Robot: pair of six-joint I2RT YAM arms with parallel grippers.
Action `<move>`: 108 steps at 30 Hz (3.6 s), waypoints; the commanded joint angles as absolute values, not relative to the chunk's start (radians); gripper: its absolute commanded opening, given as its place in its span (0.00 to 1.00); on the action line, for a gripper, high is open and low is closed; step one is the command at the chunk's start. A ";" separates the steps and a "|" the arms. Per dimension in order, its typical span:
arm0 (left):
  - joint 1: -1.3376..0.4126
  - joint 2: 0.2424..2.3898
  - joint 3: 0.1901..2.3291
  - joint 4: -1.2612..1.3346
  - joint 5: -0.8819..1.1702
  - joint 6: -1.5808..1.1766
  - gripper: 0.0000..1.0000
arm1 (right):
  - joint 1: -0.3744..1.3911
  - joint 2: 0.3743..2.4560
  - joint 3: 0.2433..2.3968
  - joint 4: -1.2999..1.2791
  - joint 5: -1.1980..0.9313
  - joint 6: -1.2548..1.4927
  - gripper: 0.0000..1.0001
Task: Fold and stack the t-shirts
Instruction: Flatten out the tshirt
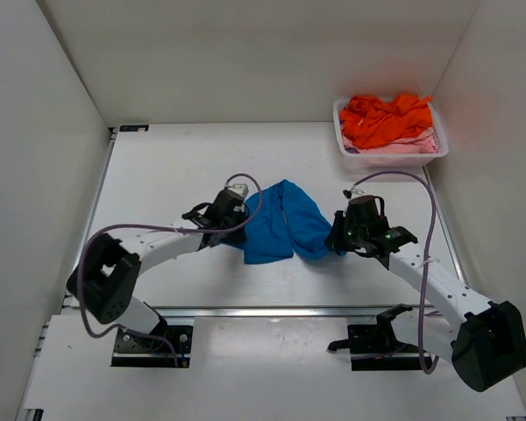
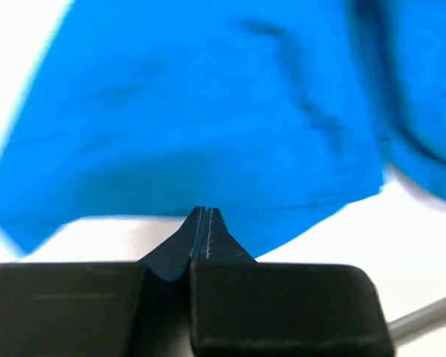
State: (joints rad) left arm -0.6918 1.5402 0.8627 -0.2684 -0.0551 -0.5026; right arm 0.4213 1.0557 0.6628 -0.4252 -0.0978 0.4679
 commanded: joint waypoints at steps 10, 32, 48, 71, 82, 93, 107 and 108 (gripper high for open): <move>-0.748 1.454 0.830 -0.269 -0.015 -0.520 0.38 | 0.483 1.068 0.560 -0.405 -0.110 0.500 0.00; -0.782 1.773 0.888 -0.176 -0.049 -0.589 0.00 | 0.422 1.075 0.523 -0.368 -0.156 0.480 0.00; -0.265 1.233 0.765 -0.466 -0.261 -0.259 0.00 | 0.012 0.933 0.624 -0.577 -0.147 0.275 0.00; -0.210 0.847 1.212 -0.572 -0.480 -0.190 0.00 | -0.140 0.608 1.078 -0.575 0.078 0.236 0.00; -0.256 0.819 1.233 -0.615 -0.519 -0.176 0.00 | -0.104 0.699 1.270 -0.660 -0.076 0.213 0.00; -0.150 1.192 0.986 -0.485 -0.207 -0.216 0.09 | -0.048 1.124 1.103 -0.519 -0.176 0.242 0.00; -0.141 1.375 0.959 -0.500 -0.195 -0.198 0.52 | -0.011 1.169 1.016 -0.561 -0.018 0.285 0.47; -0.141 1.361 0.951 -0.496 -0.198 -0.204 0.52 | 0.018 1.149 0.970 -0.580 -0.003 0.310 0.43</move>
State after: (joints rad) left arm -0.1291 1.4120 0.9936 -0.4858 -0.1936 -0.2173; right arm -0.0307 1.1931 1.0603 -0.5381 -0.0319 0.2626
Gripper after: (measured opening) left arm 0.518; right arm 0.455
